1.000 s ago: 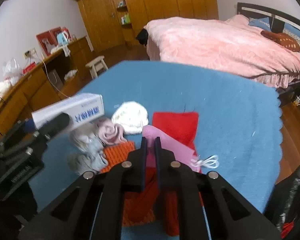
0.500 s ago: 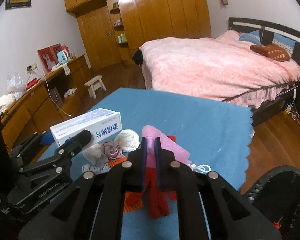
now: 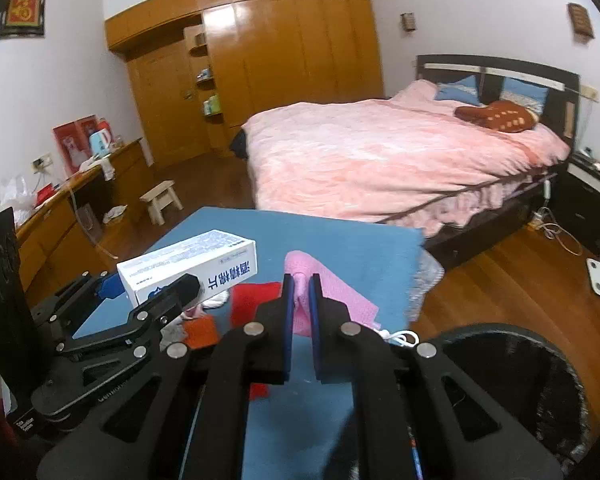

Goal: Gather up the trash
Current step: 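Carry the box and mask over the trash bin and open both tools, then move both tools back over the pile on the table, then grasp the crumpled white cloth with the left tool and lift it, then grasp the pink sock with the right tool while the left tool holds the white cloth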

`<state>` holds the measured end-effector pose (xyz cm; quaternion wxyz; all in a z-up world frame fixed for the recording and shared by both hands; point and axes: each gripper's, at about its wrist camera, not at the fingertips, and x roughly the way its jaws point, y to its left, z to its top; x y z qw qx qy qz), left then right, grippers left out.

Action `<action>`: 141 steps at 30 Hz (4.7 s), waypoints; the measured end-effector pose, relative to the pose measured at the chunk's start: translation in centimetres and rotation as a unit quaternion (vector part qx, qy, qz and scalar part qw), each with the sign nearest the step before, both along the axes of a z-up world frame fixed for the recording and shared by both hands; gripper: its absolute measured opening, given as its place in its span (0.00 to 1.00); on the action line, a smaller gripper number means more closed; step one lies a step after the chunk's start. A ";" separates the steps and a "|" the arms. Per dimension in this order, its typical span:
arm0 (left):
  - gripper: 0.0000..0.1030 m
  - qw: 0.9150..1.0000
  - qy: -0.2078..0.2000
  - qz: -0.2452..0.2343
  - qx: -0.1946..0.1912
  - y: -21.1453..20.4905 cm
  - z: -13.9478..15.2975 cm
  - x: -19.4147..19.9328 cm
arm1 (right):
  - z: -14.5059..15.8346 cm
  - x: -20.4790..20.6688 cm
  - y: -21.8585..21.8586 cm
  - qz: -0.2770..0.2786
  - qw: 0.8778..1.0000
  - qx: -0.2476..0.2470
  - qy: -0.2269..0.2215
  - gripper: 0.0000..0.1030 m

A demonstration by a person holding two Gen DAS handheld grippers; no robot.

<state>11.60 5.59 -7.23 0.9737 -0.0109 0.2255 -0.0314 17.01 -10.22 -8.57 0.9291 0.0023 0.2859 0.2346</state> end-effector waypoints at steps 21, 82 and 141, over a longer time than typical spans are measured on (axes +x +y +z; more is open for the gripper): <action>0.53 0.990 0.019 -0.142 -0.017 -13.7 -1.1 0.8 | -2.3 -3.5 -13.9 -0.136 0.991 -0.011 0.017 0.07; 0.87 0.985 0.075 0.153 0.029 13.4 -7.5 -1.0 | -7.7 2.3 7.8 -0.030 0.999 -0.026 0.023 0.94; 0.37 0.974 0.107 0.201 -0.019 25.3 -10.7 -0.8 | -15.2 5.6 26.5 0.072 0.990 -0.074 0.094 0.61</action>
